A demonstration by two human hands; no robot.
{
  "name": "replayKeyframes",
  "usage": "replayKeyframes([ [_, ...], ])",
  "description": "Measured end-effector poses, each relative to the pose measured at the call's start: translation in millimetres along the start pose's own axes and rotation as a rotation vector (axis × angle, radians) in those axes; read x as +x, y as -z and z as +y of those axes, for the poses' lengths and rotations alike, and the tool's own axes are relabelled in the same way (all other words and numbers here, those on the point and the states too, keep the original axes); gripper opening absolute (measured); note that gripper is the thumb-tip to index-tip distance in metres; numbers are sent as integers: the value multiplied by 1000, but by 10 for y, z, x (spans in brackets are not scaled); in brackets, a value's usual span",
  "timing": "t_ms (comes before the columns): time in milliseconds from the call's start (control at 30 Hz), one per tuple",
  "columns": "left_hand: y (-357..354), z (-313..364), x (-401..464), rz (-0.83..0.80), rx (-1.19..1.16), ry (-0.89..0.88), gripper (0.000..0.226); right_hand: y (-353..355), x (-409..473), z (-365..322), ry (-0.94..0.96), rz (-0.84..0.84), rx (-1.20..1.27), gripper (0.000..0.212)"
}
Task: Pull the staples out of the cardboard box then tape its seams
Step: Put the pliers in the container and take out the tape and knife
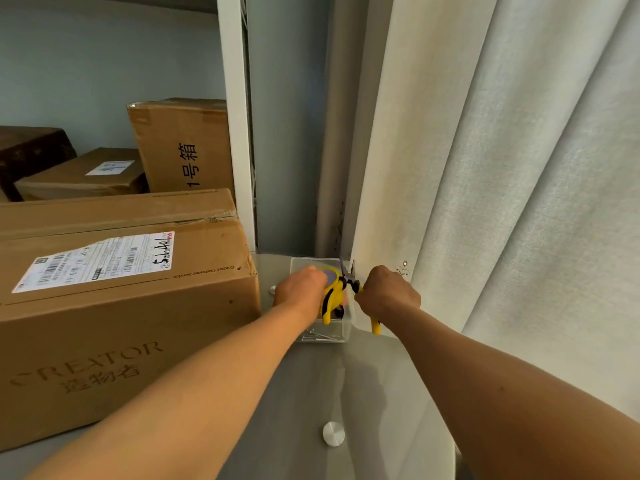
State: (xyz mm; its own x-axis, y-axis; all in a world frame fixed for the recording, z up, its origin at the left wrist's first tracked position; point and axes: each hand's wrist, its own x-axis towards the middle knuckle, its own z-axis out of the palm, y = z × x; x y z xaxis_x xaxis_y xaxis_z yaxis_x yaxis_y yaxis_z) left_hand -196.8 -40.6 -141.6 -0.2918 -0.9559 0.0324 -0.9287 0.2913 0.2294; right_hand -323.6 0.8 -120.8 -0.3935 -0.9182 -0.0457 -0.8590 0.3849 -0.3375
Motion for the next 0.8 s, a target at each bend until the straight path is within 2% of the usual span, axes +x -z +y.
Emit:
replayKeyframes([
  [133, 198, 68, -115, 205, 37, -74, 26, 99, 20, 11, -65, 79, 131, 24],
  [267, 487, 108, -356, 205, 9, -122, 12, 177, -20, -24, -79, 93, 195, 23],
  [333, 635, 123, -506, 108, 73, -106, 20, 188, -82, -46, -70, 88, 195, 23],
  [400, 756, 133, -653, 4, 137, -93, 11, 194, -165, -53, -52, 82, 175, 22],
  [467, 812, 131, -782, -127, 195, -100, 18, 196, -234, -52, -16, 83, 113, 19],
  [567, 695, 110, -988, -399, 213, -166, 11, 209, -316, -82, 33, 86, 40, 17],
  [633, 537, 93, -1084, -494, 233, -180, 17, 195, -328, -122, 53, 75, 23, 21],
  [733, 420, 52, -1119, -607, 134, -139, 29, 161, -308, -187, 78, 50, -12, 28],
  [800, 457, 29, -1052, -645, 22, -58, 29, 135, -257, -212, 90, 30, -48, 31],
])
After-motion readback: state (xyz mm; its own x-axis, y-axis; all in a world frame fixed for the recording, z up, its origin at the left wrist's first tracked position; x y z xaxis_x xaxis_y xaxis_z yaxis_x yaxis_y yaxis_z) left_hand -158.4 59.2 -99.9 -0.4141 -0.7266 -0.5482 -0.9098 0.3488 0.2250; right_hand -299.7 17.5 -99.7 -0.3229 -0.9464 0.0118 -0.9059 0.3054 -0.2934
